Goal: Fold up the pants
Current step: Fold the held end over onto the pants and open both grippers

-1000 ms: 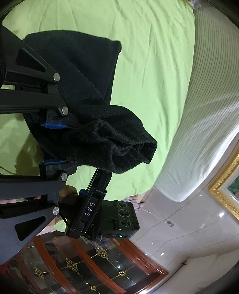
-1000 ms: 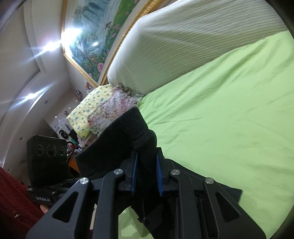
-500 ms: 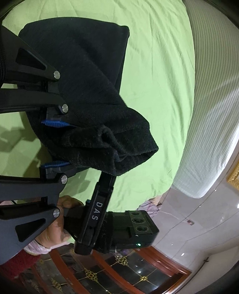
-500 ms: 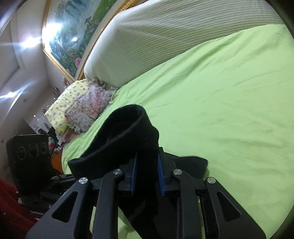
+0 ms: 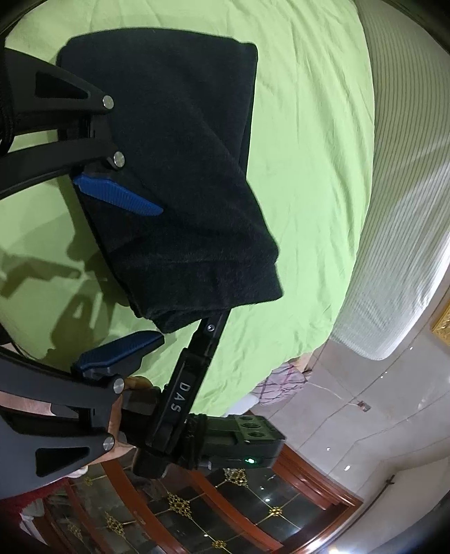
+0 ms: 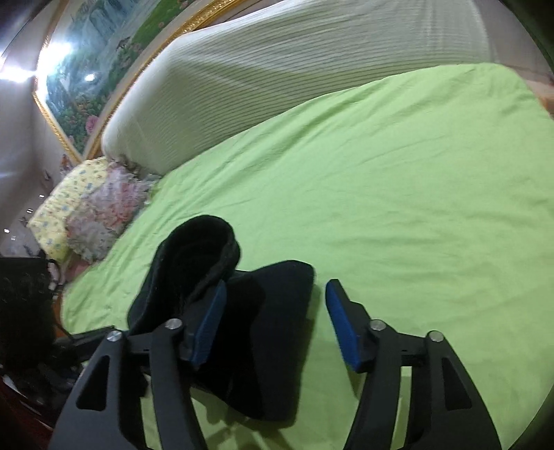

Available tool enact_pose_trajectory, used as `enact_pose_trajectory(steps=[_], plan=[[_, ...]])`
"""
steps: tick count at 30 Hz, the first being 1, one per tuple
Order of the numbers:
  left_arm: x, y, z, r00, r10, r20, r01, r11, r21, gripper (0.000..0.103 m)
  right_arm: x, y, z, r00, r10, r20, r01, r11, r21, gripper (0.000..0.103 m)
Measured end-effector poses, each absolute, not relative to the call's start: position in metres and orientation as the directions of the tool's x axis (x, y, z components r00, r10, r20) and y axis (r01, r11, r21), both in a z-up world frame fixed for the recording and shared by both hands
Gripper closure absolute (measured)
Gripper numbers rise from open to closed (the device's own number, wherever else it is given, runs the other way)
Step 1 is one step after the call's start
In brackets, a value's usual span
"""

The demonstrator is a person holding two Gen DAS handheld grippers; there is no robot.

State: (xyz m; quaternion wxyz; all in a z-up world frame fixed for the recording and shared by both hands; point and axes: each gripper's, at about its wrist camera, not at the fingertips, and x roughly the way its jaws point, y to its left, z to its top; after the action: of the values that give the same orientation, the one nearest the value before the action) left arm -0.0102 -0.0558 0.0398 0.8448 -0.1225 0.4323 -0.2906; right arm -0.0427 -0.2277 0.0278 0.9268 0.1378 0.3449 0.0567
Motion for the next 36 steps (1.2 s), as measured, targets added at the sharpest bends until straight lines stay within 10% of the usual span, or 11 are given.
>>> enact_pose_trajectory(steps=[36], plan=[[0.019, 0.084, 0.006, 0.582, -0.430, -0.690, -0.004, 0.847, -0.532, 0.022, -0.075, -0.163, 0.041, 0.827, -0.087, -0.556, 0.198, 0.970, 0.143, 0.009]])
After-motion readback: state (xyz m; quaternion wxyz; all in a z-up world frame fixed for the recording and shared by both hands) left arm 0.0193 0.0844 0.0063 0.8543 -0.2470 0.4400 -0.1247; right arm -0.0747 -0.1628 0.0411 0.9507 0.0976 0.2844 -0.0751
